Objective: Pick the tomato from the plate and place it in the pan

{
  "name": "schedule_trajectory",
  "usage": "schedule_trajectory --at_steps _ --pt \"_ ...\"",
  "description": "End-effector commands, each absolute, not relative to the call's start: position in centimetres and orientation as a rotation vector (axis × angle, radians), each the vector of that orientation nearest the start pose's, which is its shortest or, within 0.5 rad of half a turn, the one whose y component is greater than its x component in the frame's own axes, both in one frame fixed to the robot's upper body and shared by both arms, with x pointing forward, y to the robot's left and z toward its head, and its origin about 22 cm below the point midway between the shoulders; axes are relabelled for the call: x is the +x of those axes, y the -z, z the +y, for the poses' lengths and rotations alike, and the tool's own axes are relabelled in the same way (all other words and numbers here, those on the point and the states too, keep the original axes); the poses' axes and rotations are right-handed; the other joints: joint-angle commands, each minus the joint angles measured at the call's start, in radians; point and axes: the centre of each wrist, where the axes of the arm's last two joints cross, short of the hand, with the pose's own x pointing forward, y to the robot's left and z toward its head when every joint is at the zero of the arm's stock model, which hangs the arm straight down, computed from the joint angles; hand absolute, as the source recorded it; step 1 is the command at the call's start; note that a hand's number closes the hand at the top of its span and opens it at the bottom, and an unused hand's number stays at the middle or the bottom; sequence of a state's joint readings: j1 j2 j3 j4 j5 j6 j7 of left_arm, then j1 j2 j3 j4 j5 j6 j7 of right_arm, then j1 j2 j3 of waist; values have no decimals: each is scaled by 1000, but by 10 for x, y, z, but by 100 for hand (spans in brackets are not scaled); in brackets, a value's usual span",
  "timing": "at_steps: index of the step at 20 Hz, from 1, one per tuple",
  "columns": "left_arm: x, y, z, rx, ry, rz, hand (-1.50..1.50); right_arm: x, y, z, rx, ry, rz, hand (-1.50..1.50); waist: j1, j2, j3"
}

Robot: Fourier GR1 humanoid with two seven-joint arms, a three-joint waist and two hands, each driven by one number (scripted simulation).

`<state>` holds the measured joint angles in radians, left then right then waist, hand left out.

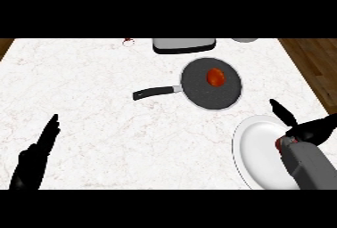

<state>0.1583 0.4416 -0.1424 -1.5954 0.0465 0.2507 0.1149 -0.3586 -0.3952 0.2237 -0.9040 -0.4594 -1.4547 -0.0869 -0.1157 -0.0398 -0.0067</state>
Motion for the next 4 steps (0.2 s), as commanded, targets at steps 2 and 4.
schedule_trajectory --at_steps 2,4 --pt "198 -8 318 426 177 -1327 0 257 45 -303 -1323 783 -1126 -150 -4 3 0" --pt "197 -6 326 449 183 -1323 0 234 49 -292 -1295 789 -1126 -150 -2 8 -1"
